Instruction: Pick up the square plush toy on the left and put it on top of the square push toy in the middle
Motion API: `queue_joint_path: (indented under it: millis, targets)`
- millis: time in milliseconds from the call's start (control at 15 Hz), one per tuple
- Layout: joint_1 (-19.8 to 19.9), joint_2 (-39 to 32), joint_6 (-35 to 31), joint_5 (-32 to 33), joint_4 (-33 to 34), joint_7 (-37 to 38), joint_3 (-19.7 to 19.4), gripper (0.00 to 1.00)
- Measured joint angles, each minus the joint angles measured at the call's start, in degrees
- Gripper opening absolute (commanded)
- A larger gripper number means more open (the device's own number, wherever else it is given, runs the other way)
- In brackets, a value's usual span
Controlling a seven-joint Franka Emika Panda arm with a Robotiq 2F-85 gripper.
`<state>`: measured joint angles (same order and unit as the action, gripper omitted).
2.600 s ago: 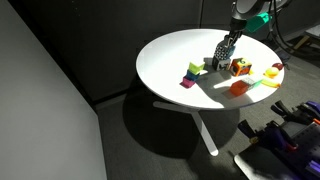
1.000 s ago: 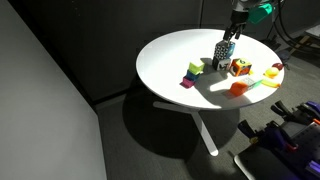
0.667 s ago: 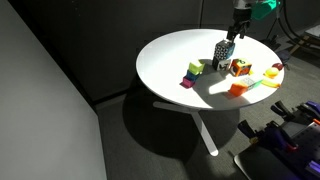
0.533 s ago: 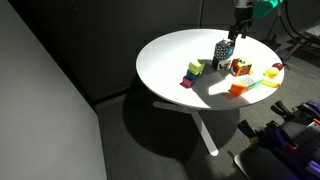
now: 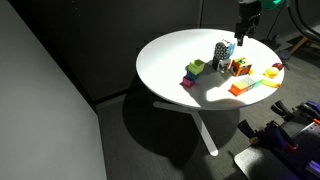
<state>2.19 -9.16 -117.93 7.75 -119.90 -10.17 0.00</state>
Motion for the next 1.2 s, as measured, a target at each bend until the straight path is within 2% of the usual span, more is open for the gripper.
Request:
queue_joint_path:
  millis: [667, 1200]
  targets:
    - [-1.1, 7.3, 9.8, -2.7, -2.0, -3.9, 1.1, 1.0]
    - [-2.4, 12.4, 10.8, -4.3, -4.4, -4.8, 1.3, 1.0]
